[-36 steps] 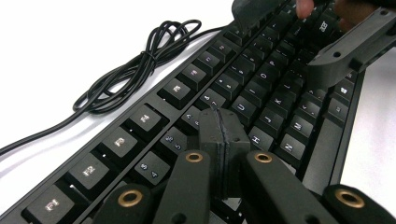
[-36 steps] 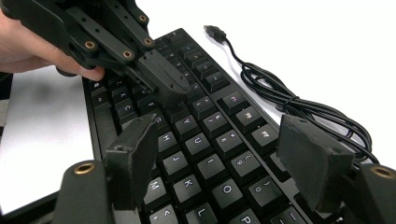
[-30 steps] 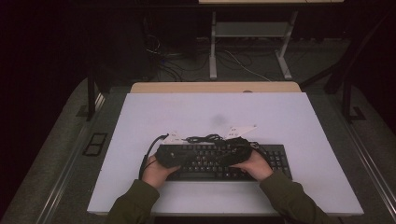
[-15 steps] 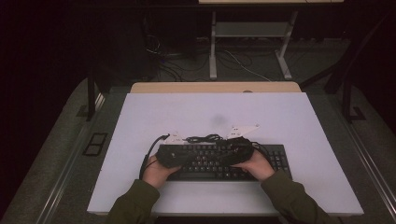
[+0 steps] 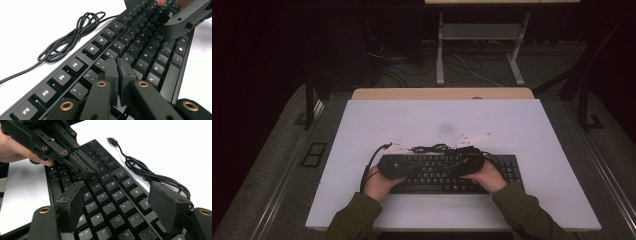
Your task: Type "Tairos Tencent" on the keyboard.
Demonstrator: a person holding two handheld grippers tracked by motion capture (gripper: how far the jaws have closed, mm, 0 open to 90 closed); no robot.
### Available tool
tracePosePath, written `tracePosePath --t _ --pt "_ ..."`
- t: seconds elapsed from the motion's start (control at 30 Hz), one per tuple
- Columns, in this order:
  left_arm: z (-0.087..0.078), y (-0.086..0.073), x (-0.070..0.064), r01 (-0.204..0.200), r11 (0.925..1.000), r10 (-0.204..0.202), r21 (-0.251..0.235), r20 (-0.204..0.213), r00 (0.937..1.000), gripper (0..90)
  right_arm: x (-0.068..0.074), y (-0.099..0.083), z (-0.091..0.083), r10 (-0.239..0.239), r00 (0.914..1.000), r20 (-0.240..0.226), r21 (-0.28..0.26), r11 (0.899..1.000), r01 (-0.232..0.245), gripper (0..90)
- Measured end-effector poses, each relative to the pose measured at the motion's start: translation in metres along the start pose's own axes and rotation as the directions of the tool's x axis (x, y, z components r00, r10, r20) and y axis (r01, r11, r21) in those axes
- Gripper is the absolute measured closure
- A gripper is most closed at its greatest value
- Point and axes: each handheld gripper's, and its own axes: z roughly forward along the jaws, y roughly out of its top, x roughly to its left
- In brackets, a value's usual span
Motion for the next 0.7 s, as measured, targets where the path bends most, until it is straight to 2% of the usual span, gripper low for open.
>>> tracePosePath --t 0.23,0.37,0.53,0.7 --pt "-0.006 -0.001 0.0 0.017 0.9996 -0.018 -0.023 -0.013 0.9998 71.0 -0.002 -0.001 -0.001 -0.002 1.0 0.003 0.001 1.0 0.002 28.6" --pt "-0.011 -0.002 0.0 0.021 0.9994 -0.022 -0.028 -0.017 0.9996 60.0 -0.003 -0.002 -0.004 -0.004 1.0 0.008 0.002 1.0 0.004 28.5" --pt "-0.019 -0.004 -0.002 0.023 0.9988 -0.025 -0.044 -0.031 0.9992 46.0 -0.003 -0.004 -0.011 -0.005 0.9999 0.013 -0.007 1.0 0.005 27.5" --pt "-0.028 -0.008 -0.003 0.023 0.9979 -0.025 -0.06 -0.039 0.9989 37.0 -0.004 -0.007 -0.02 -0.005 0.9999 0.015 -0.012 1.0 0.005 23.8"
